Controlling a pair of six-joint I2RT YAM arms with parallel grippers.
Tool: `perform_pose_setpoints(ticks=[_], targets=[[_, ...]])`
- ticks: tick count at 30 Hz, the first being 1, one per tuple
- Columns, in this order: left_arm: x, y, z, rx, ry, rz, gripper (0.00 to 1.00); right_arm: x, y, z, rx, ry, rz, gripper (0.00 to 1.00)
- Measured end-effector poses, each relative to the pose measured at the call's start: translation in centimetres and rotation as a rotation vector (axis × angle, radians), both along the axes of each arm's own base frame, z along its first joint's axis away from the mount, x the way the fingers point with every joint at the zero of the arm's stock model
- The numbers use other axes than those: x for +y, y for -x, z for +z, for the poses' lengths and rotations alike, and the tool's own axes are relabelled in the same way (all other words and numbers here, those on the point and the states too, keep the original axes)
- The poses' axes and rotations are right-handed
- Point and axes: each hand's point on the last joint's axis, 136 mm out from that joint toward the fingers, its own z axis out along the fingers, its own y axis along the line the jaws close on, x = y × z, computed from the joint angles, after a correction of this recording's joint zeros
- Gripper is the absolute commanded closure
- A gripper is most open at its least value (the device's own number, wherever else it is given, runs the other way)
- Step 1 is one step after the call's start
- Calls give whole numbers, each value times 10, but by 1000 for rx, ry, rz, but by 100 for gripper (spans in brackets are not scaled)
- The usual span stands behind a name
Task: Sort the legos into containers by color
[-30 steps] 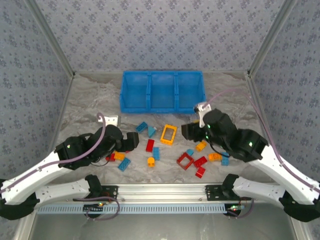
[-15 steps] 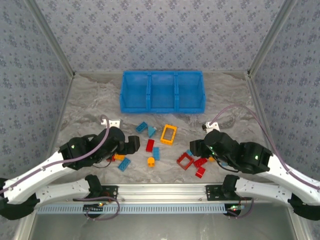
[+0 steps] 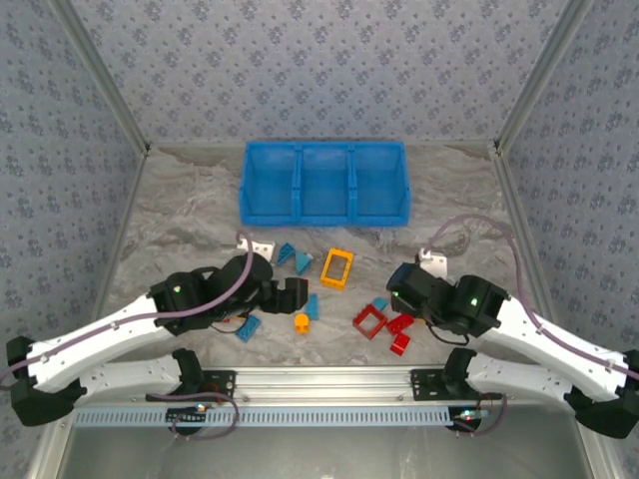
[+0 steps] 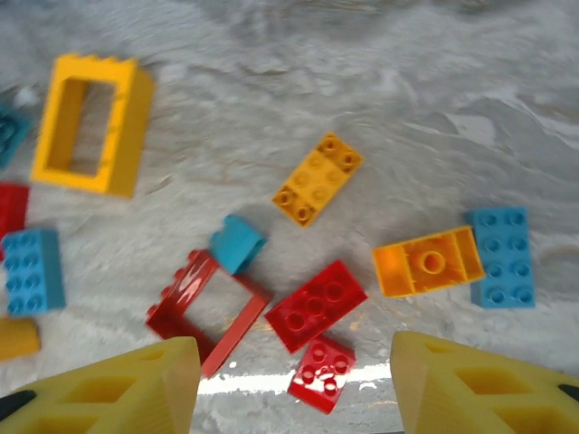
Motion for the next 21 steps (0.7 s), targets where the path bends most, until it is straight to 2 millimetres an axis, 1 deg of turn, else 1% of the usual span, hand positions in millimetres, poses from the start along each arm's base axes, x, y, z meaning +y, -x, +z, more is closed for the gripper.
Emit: perform_pose_setpoints(ticks=[2,4,5,7,8,10,15,17,21], targets=[[-6,-2,-7,7,-24,-10,3,-17,-1,-20,56,-6,-126,25],[-10,-3,-10,7,-30,-18,3,-36,2,-45,138,-18,-268,21],[-12,-4,-10,5,-25,-22,3,-44,4,-57,176,-29,-334,20],[-19,-4,-7,-3,-6,-37,3,-51,9,-76,243,-76,-443,19],[-22,-3,-5,-8,2,-48,3,-52,9,-82,264,-110,-491,18],[-29,-1,-4,-14,14,-74,3,-50,7,-90,288,-181,-564,18],[-48,9,1,-46,34,-157,3,-41,-12,-95,300,-322,-672,18],[-53,11,4,-61,45,-180,3,-40,-19,-101,310,-360,-711,18],[-57,12,8,-74,61,-197,3,-46,-17,-117,352,-390,-785,20]])
